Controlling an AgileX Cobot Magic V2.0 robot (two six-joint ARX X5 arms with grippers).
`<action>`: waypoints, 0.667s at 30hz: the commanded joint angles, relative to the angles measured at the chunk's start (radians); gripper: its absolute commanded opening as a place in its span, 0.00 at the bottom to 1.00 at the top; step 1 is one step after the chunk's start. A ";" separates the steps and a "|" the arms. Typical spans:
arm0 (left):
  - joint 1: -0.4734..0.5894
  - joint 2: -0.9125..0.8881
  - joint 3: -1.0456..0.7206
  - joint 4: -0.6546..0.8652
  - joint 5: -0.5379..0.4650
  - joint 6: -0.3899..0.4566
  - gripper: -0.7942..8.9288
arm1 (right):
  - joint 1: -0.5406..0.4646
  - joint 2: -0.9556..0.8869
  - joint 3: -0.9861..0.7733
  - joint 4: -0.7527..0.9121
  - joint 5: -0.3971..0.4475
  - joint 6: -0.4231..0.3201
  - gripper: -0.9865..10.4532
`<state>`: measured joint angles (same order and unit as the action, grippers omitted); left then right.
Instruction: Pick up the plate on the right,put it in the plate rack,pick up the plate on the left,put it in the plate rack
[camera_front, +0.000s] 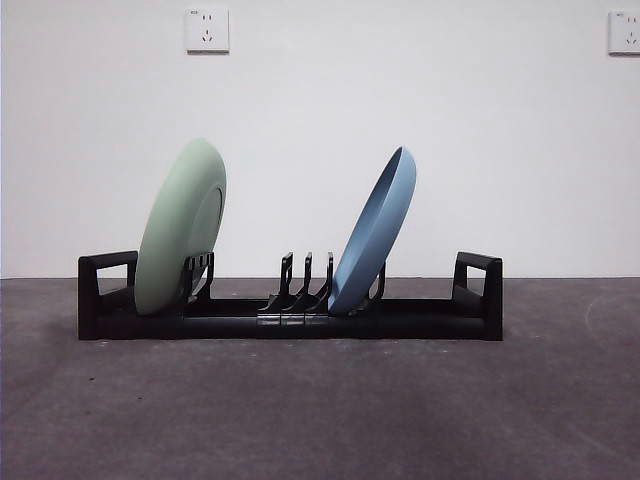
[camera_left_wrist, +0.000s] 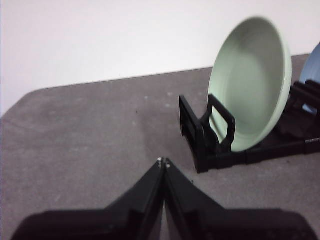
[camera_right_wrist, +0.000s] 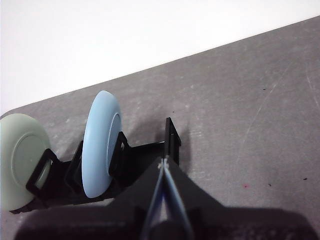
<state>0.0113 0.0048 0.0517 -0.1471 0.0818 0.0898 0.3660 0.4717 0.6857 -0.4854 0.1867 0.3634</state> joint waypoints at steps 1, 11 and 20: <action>0.003 -0.003 -0.034 0.028 0.000 0.010 0.08 | 0.001 0.000 -0.007 0.005 0.003 0.009 0.09; 0.003 0.000 -0.047 -0.032 0.002 0.008 0.08 | 0.001 0.000 -0.007 0.005 0.003 0.009 0.09; 0.003 0.001 -0.047 -0.033 0.000 0.008 0.08 | 0.002 0.000 -0.007 0.005 0.003 0.009 0.09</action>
<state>0.0113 0.0067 0.0177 -0.1791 0.0818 0.0895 0.3664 0.4717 0.6861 -0.4858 0.1867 0.3634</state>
